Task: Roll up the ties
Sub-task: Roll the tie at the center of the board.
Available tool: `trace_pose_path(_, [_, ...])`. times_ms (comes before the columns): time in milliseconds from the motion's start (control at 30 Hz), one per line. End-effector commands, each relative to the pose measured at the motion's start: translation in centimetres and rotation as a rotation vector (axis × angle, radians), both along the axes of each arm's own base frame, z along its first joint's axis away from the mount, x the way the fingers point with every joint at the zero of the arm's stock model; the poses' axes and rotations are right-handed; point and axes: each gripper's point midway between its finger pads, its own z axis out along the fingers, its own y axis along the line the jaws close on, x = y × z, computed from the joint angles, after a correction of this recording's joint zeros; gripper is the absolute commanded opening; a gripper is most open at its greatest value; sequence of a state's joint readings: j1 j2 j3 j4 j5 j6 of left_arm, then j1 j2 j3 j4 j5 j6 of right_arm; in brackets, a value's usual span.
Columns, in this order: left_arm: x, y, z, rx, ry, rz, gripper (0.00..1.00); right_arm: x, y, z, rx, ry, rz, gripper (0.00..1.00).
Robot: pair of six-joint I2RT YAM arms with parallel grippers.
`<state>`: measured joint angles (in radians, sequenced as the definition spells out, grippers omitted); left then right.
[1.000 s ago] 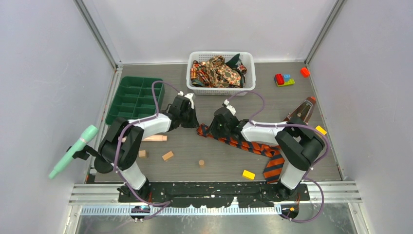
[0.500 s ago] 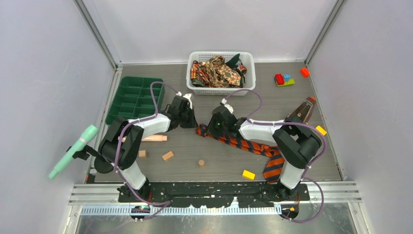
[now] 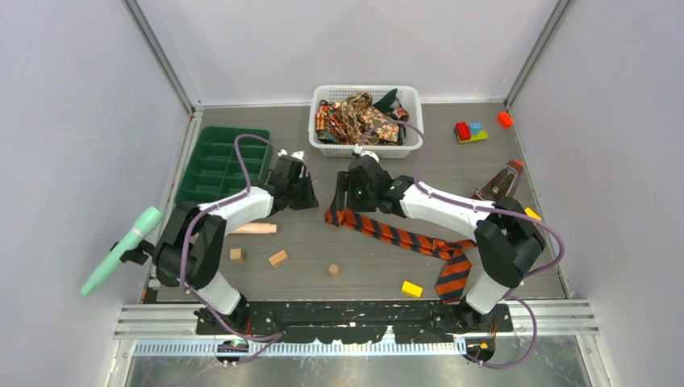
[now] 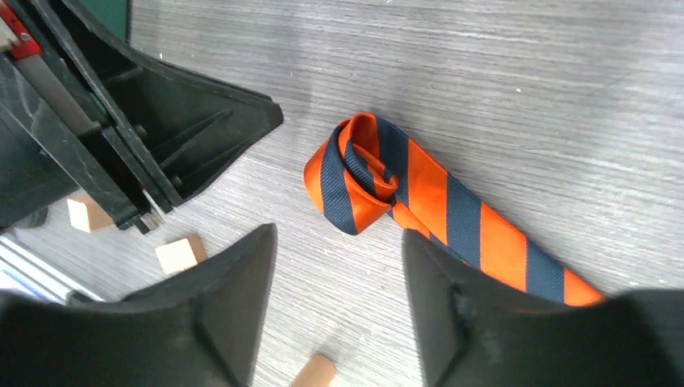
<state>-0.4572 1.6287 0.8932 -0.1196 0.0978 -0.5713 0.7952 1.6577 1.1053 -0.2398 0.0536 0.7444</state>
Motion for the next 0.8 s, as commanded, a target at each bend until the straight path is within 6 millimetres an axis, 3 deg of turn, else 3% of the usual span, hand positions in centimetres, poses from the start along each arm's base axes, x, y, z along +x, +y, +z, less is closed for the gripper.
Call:
trace_pose_path(0, [0.3, 2.8, 2.2, 0.034, -0.027, 0.112, 0.19, 0.2, -0.3, 1.5, -0.139, -0.092, 0.219, 0.82])
trace_pose_path(100, [-0.6, 4.5, 2.6, 0.026, -0.015, 0.168, 0.33, 0.6, -0.4, 0.4, -0.248, -0.087, 0.322, 0.97])
trace_pose_path(267, [-2.2, 6.7, 3.0, 0.037, -0.038, 0.235, 0.52, 1.6, 0.3, 0.0, -0.364, -0.159, 0.483, 1.0])
trace_pose_path(367, [-3.0, 7.4, 3.2, 0.045, -0.034, 0.247, 0.55, 1.9, 0.8, -0.9, -0.412, -0.215, 0.584, 0.99])
trace_pose_path(567, [-4.2, 8.3, 3.4, 0.047, -0.032, 0.265, 0.57, 0.6, 3.3, -1.5, -0.363, -0.27, 0.799, 1.0])
trace_pose_path(767, [-4.7, 9.2, 3.5, 0.053, -0.036, 0.282, 0.58, 1.2, 4.4, -2.6, -0.393, -0.328, 0.821, 0.99])
